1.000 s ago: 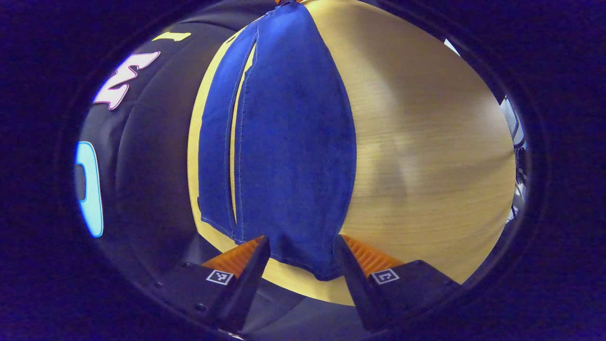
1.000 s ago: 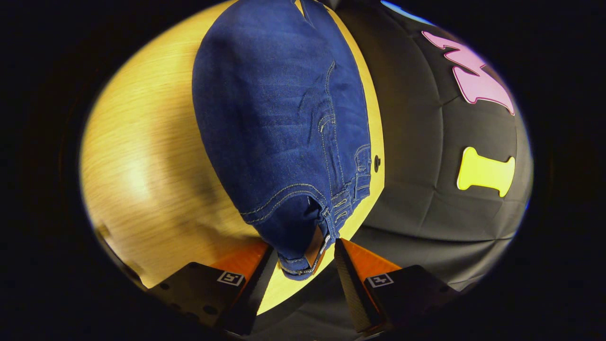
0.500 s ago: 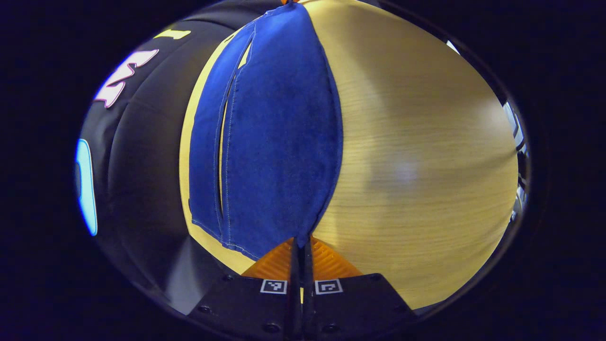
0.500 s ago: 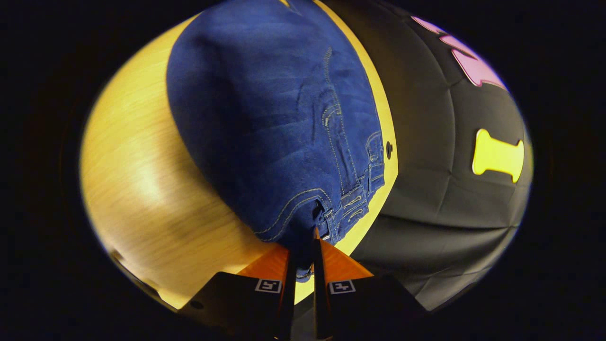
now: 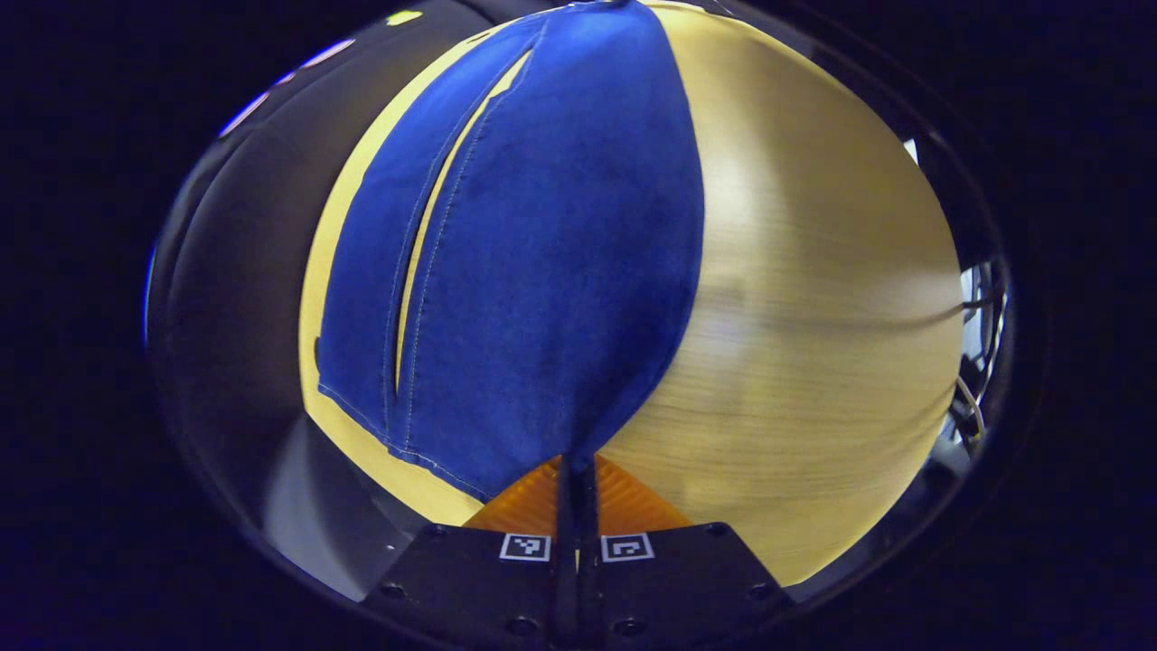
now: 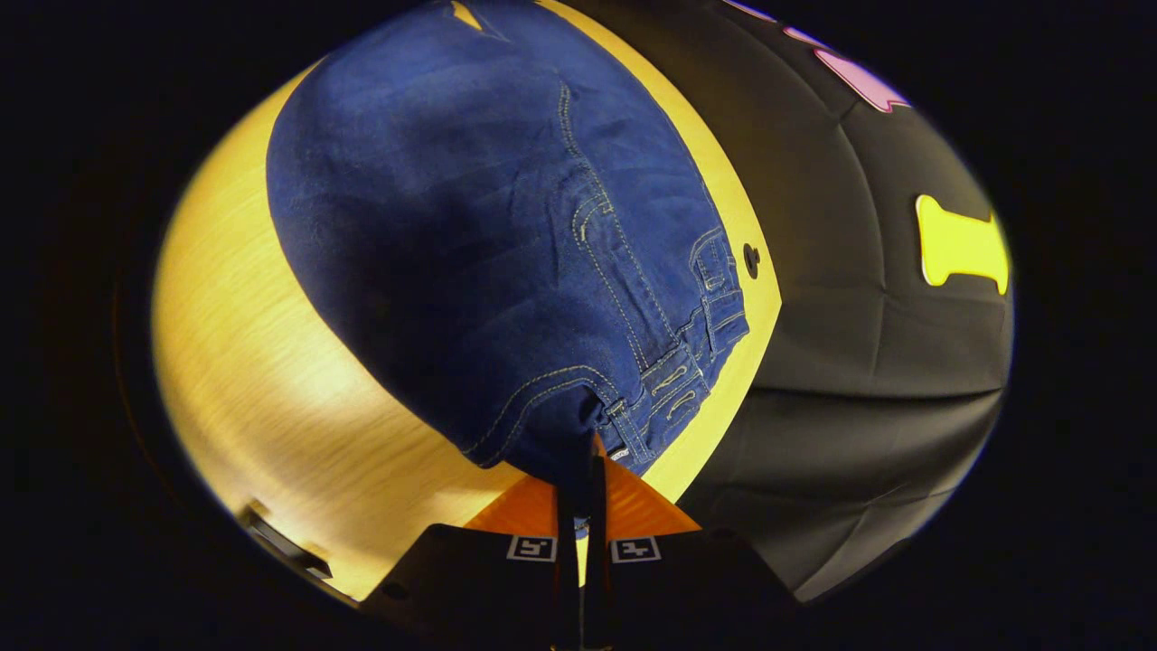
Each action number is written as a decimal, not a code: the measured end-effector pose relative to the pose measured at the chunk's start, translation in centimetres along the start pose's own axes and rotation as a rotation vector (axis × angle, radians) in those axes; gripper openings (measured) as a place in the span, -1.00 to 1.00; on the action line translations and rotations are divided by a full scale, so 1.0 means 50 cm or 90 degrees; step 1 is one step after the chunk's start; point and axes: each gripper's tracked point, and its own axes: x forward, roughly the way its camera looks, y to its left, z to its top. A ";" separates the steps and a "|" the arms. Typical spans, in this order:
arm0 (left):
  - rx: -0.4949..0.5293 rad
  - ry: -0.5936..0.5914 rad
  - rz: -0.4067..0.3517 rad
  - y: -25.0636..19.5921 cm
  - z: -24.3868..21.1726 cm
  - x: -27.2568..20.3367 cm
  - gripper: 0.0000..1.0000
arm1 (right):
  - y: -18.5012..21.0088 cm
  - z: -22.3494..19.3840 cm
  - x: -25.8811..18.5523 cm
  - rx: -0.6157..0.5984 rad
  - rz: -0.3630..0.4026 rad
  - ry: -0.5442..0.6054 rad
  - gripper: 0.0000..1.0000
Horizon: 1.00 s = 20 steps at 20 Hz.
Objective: Grasp the waist and the cuffs of the jeans and fold them to make the two legs overlap; first hold the waist and fold one-third of the jeans toward the cuffs, then hold the cuffs and fold the remaining one-third in the same direction to finish folding.
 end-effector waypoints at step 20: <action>-0.428 -0.110 -0.274 0.308 0.078 -0.094 -0.87 | -0.341 0.236 0.070 0.486 0.340 -0.007 -0.89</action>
